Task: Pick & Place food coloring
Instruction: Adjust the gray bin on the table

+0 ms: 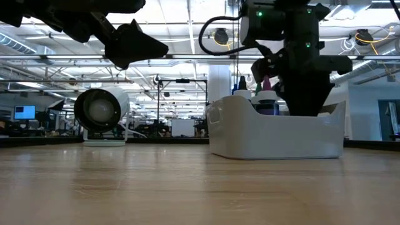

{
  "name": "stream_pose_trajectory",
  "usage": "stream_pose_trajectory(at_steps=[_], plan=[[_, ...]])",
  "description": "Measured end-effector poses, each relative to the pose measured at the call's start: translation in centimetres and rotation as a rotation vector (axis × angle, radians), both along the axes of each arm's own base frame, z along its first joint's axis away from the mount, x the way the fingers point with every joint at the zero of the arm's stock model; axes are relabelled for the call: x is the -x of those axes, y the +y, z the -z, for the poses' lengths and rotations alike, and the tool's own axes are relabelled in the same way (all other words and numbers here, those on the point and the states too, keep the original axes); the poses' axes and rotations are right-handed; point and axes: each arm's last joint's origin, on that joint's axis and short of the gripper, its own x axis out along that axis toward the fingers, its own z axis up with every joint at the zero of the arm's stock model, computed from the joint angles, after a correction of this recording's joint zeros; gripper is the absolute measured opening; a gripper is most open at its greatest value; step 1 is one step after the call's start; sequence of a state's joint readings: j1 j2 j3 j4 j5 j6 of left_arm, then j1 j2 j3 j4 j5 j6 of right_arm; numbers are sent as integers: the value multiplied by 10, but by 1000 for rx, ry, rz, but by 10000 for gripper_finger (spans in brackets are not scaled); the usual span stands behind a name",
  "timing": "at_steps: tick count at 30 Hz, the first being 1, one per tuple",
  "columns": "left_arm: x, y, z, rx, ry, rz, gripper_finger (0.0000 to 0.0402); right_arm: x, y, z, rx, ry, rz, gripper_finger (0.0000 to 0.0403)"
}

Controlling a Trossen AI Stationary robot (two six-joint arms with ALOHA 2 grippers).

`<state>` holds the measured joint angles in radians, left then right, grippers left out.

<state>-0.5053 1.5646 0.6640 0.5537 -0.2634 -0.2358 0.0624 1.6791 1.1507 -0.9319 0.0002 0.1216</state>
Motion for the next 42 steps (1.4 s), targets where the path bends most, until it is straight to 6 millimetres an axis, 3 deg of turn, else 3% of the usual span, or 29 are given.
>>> stream_pose_trajectory(at_steps=[7, 12, 18, 23, 27, 35, 37, 42], plan=[[0, 0, 0, -2, 1, 1, 360, 6, 0, -11, -1, -13, 43, 168], [0, 0, 0, -17, -1, 6, 360, 20, 4, -29, 59, -26, 60, 165], [0, 0, 1, -34, 2, 11, 360, 46, 17, -61, 261, -117, 56, 124], [1, 2, 5, -127, 21, 7, 350, 61, 28, -78, 284, -224, 122, 60], [-3, 6, 18, -162, 78, -11, 274, 65, 36, -79, 299, -231, 127, 7], [-25, 23, 48, -102, 86, -5, 34, 85, 35, -52, 342, -95, 240, 2], [-28, 28, 49, -82, 87, -24, 12, 91, 33, -47, 365, -49, 303, 3], [-32, 40, 52, -52, 102, -128, 10, 97, 31, -31, 373, -33, 364, 1]])
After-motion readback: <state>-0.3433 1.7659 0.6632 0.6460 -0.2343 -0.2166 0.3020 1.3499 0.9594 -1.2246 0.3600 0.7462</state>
